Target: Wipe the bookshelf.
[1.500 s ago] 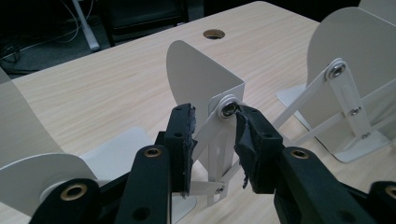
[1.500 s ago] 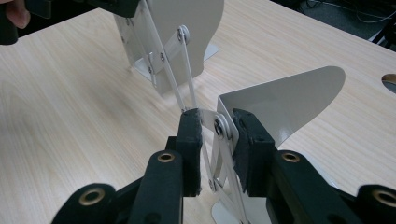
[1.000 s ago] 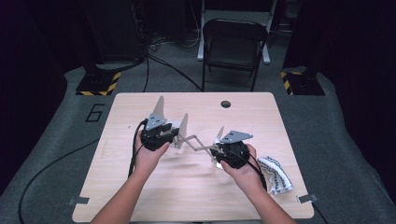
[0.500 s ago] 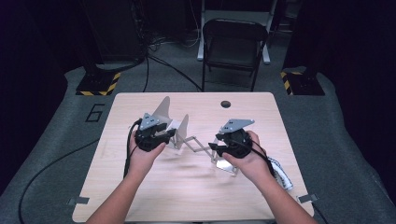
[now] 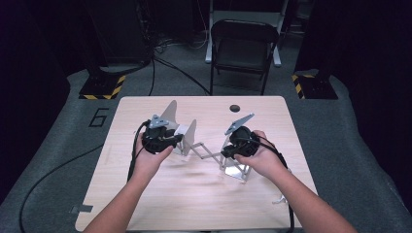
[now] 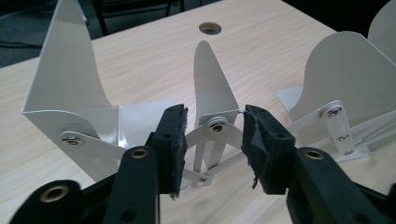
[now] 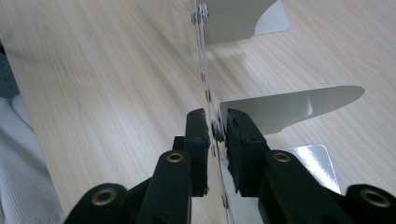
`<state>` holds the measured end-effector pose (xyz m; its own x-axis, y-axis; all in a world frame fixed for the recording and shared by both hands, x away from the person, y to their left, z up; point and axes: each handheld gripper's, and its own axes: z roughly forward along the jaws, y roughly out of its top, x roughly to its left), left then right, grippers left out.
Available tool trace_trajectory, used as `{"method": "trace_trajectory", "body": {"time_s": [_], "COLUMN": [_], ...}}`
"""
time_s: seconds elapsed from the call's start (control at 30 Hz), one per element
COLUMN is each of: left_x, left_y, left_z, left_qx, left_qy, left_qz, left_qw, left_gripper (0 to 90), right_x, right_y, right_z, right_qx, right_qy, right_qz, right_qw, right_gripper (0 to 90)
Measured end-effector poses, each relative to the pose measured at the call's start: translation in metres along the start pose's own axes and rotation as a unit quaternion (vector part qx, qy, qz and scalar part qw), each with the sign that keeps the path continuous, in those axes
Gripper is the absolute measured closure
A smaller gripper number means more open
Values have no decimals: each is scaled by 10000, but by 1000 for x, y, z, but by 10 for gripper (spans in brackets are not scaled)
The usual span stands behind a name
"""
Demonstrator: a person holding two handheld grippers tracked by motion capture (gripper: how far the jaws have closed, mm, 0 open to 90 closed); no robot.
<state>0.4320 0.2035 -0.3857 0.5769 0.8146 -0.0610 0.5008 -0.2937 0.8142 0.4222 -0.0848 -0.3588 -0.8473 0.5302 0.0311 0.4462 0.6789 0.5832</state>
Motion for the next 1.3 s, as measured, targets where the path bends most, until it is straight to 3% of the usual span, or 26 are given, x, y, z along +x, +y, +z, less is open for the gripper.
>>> {"method": "trace_trajectory", "body": {"time_s": [0.17, 0.27, 0.4, 0.53, 0.7, 0.8, 0.93, 1.1, 1.27, 1.3], "left_x": [-2, -2, 0, 3, 2, 3, 3, 4, 7, 7], "left_y": [1, 0, 1, 0, -2, -2, -3, -2, 1, 1], "left_z": [4, 7, 8, 14, 15, 13, 14, 16, 19, 20], "left_qx": [104, 153, 38, 110, 90, 95, 88, 87, 90, 74], "left_qy": [-59, -35, -88, -138, -25, -11, 55, -25, -8, -20], "left_qz": [17, 32, -71, -153, -126, -117, -32, -83, -5, -27], "left_qw": [9999, 9999, 9999, 9997, 9999, 9999, 9999, 9999, 10000, 10000], "left_gripper": [679, 677, 654, 618, 639, 651, 659, 663, 663, 662], "right_x": [2, 5, 11, 16, 28, 29, 37, 44, 51, 53], "right_y": [3, 5, 7, 11, 17, 18, 20, 22, 25, 25], "right_z": [3, 4, 6, 7, 10, 11, 13, 14, 17, 17], "right_qx": [271, 332, 369, 470, 586, 570, 580, 654, 715, 740], "right_qy": [-64, -65, -166, 40, -2, 23, 33, 119, 167, 188], "right_qz": [-128, -200, -238, -243, -461, -421, -543, -547, -652, -563], "right_qw": [9995, 9992, 9989, 9986, 9972, 9975, 9968, 9963, 9952, 9955], "right_gripper": [826, 826, 825, 818, 826, 826, 824, 823, 824, 823]}}
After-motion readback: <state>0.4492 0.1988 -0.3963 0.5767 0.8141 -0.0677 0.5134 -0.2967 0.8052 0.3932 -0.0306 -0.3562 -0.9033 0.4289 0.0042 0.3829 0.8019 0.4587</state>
